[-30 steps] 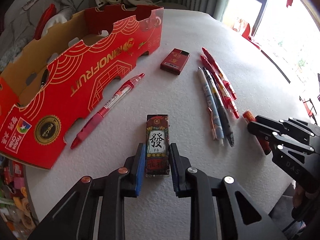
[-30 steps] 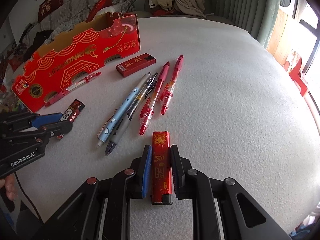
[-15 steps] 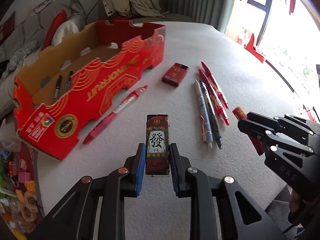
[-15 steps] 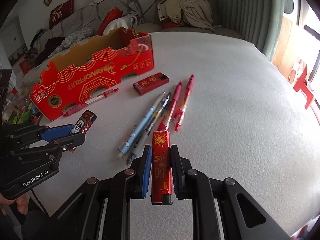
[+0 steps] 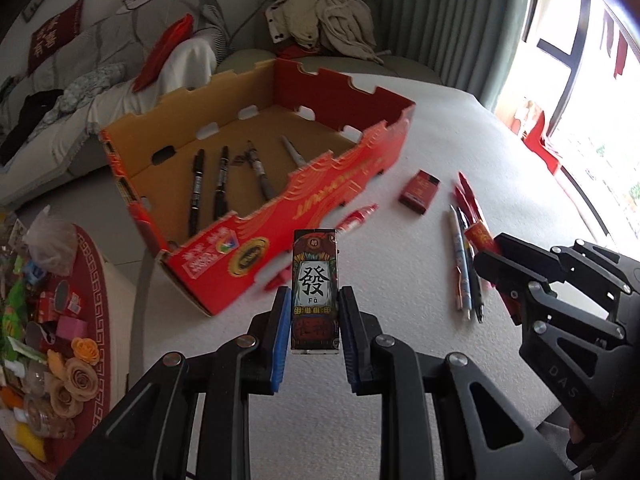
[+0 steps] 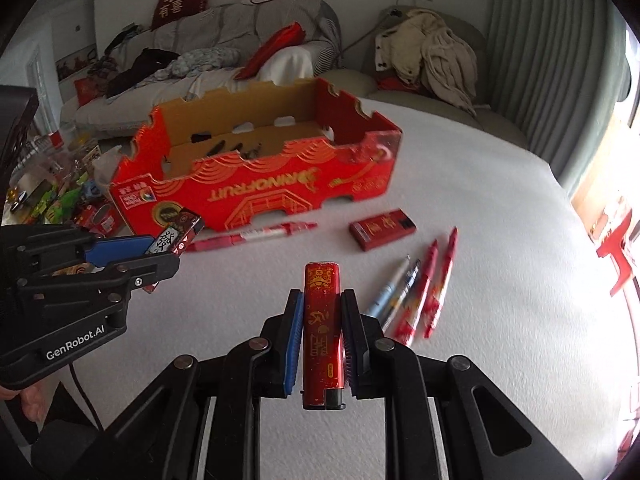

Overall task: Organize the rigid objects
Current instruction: 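Lift both held items and carry them over the cardboard box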

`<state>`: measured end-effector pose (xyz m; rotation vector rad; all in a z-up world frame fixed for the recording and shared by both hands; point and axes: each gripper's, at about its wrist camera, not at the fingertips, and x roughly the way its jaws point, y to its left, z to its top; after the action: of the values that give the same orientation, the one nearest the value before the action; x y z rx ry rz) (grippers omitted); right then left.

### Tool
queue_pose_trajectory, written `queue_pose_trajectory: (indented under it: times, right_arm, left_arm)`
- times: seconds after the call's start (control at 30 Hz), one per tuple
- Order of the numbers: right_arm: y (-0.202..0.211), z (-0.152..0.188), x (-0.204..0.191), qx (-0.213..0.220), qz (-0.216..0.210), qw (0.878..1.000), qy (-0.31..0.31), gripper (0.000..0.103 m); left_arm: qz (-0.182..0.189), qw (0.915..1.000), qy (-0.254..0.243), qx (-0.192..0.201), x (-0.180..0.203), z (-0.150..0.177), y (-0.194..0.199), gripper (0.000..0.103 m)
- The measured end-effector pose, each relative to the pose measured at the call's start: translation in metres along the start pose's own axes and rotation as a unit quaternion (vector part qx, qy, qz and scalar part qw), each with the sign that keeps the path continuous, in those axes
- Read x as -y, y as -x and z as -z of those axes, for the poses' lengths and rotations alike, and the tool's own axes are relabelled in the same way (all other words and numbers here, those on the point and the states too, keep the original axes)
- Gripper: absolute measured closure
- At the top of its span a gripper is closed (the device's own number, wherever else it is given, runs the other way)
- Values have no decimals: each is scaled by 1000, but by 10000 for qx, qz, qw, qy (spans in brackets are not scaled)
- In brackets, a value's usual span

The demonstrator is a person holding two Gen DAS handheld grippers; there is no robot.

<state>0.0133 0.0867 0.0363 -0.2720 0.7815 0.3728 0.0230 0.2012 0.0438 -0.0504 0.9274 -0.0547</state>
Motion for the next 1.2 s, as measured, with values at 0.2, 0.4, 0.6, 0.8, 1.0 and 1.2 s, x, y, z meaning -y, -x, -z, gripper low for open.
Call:
queue_pose_trajectory:
  times: [0.2, 0.4, 0.6, 0.8, 1.0, 1.2]
  right_arm:
    - [4, -18, -13, 167, -58, 9998, 132, 83]
    - [8, -32, -22, 311, -100, 9992, 208, 83]
    - [8, -46, -31, 413, -140, 9986, 291, 83]
    - [1, -61, -35, 422, -197, 9985, 303, 83]
    - [-8, -78, -37, 418, -217, 9983, 336, 83]
    - [-17, -95, -37, 435, -256, 9982, 334, 83]
  left_arm:
    - [-45, 9997, 185, 135, -15, -7, 12, 78]
    - [-82, 9992, 253, 308, -22, -18, 23, 78]
    - [-130, 9985, 369, 383, -30, -30, 27, 78]
    - [-224, 9982, 405, 383, -39, -42, 23, 78]
    - [-282, 9973, 531, 412, -50, -57, 18, 78]
    - [-355, 9965, 625, 437, -59, -70, 12, 78]
